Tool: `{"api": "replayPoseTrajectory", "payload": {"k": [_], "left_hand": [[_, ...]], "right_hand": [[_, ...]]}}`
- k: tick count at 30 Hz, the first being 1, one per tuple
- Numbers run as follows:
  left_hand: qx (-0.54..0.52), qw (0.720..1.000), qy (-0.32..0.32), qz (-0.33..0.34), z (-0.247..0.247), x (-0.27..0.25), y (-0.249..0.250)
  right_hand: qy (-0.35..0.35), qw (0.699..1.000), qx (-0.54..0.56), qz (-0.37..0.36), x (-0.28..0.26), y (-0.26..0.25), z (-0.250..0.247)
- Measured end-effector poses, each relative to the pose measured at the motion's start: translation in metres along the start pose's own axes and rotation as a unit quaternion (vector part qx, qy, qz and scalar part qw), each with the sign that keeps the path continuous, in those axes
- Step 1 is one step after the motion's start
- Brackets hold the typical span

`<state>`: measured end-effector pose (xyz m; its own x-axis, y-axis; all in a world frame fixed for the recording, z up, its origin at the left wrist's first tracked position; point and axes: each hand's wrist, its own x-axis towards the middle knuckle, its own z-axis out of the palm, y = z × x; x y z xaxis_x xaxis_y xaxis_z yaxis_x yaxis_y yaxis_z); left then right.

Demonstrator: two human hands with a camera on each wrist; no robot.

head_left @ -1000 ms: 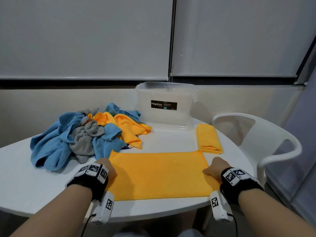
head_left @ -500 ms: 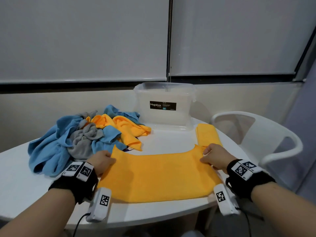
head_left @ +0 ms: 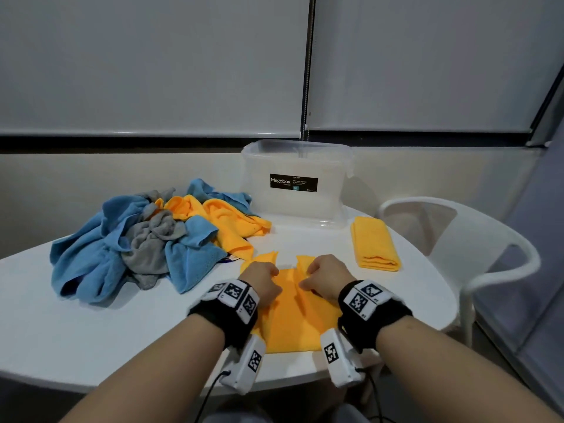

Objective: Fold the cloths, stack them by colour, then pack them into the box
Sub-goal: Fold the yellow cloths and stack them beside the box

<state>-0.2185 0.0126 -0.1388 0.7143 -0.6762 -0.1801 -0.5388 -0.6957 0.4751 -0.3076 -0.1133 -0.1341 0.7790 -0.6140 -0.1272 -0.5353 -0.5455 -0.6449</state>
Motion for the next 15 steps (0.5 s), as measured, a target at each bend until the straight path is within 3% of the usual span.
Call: {"api": "replayPoseTrajectory", "payload": {"k": [4, 8, 15], "left_hand": [[0.041, 0.998, -0.05, -0.011, 0.017, 0.0, 0.006], [0.049, 0.997, -0.06, -0.008, 0.024, -0.002, 0.007], [0.029, 0.999, -0.039, 0.009, 0.026, -0.004, 0.009]], "right_hand": [[-0.041, 0.997, -0.059, 0.022, 0.005, -0.002, 0.014], [-0.077, 0.996, -0.038, 0.02, 0.007, 0.0, 0.014], [-0.052, 0.986, -0.155, -0.014, -0.003, 0.007, 0.017]]}}
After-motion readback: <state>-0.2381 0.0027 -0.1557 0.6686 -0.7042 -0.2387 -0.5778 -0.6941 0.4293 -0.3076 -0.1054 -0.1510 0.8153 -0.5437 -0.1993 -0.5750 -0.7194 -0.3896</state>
